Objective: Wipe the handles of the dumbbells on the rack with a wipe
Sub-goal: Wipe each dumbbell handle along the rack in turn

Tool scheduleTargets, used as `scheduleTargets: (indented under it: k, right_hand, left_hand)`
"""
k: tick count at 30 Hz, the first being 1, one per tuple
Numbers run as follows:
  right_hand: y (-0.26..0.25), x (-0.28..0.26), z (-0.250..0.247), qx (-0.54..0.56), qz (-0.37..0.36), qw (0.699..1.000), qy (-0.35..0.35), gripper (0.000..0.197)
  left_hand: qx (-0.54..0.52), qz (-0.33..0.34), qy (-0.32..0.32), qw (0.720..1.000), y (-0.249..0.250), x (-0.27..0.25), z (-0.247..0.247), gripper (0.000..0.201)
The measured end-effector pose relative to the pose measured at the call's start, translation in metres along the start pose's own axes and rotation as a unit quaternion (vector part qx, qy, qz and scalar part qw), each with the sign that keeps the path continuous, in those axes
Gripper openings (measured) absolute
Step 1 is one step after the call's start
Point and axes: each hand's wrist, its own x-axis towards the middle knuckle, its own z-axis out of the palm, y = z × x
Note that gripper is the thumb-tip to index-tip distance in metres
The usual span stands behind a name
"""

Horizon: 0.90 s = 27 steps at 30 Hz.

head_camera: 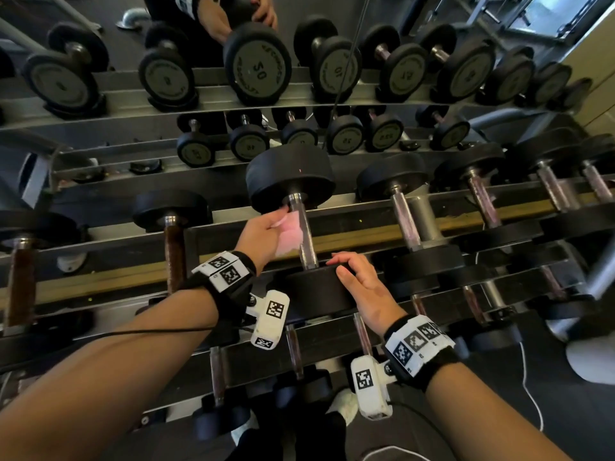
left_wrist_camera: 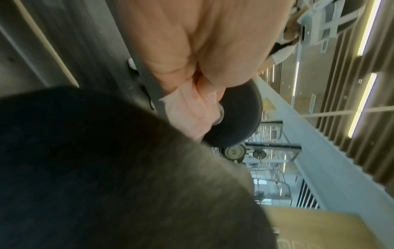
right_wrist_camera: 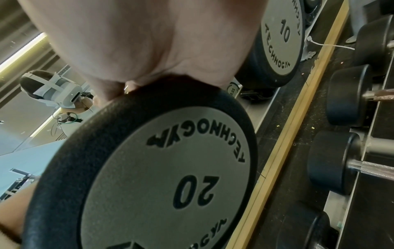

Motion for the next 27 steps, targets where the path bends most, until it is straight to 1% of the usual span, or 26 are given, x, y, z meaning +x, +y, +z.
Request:
scheduleTargets:
  k: [3,5,7,10,11,12,13,14,16,17,19,20,22,23,25,27]
  right_hand:
    - [0.0,0.001,0.001,-0.015,-0.012,1.0,0.014,0.027]
    - [0.001,0.001,0.001,-0.022,-0.016,0.999,0.018,0.028]
    - [0.001,0.0,0.001,-0.02,-0.012,1.0,0.012,0.029]
    - [-0.001,-0.001,0.001,-0.015,-0.003,1.0,0.006,0.029]
    - [-0.001,-0.001,0.001,-0.015,-0.004,1.0,0.008,0.029]
    - [-0.002,-0.002,0.001,-0.015,-0.006,1.0,0.011,0.029]
    - [-0.002,-0.002,0.001,-0.014,-0.007,1.0,0.012,0.029]
    - [-0.002,-0.002,0.002,-0.013,-0.009,1.0,0.013,0.028]
    - [-0.002,-0.002,0.002,-0.015,-0.011,1.0,0.015,0.024]
    - [-0.002,-0.002,0.002,-0.015,-0.009,1.0,0.016,0.023]
    - [-0.002,-0.002,0.002,-0.016,-0.009,1.0,0.022,0.021]
    - [-0.002,-0.002,0.002,-0.018,-0.01,1.0,0.023,0.02]
    - [-0.002,-0.002,0.001,-0.02,-0.011,1.0,0.021,0.019]
    - [-0.003,-0.002,0.001,-0.021,-0.012,1.0,0.019,0.02]
    - [-0.003,-0.002,0.001,-0.025,-0.014,1.0,0.014,0.02]
    - [-0.003,-0.003,0.001,-0.029,-0.013,0.999,0.01,0.021]
  left_hand:
    - [0.0,-0.04,-0.029,0.999,-0.006,-0.007,0.01,0.033]
    - [0.035,-0.031,-0.048,0.998,-0.01,-0.013,0.01,0.032]
    - [0.079,0.01,-0.038,0.996,-0.008,-0.016,0.003,0.03]
    - [0.055,0.076,-0.006,0.996,0.003,-0.011,-0.012,0.028]
    - [0.073,0.106,0.012,0.992,0.006,-0.007,-0.015,0.03]
    - [0.113,0.129,0.032,0.985,0.007,-0.003,-0.018,0.032]
    - [0.152,0.142,0.044,0.977,0.007,0.001,-0.019,0.035]
    - [0.177,0.143,0.041,0.973,0.005,0.003,-0.019,0.037]
    - [0.228,0.121,-0.01,0.966,-0.002,0.006,-0.014,0.034]
    - [0.263,0.106,-0.034,0.958,-0.007,0.007,-0.011,0.031]
    - [0.329,0.087,-0.055,0.939,-0.012,0.005,-0.008,0.025]
    - [0.336,0.08,-0.063,0.936,-0.013,0.004,-0.008,0.027]
    - [0.325,0.068,-0.088,0.939,-0.014,0.002,-0.01,0.041]
    - [0.327,0.061,-0.097,0.938,-0.014,0.0,-0.012,0.039]
    - [0.347,0.047,-0.111,0.93,-0.015,-0.007,-0.015,0.022]
    - [0.342,0.033,-0.134,0.93,-0.019,-0.012,-0.018,0.022]
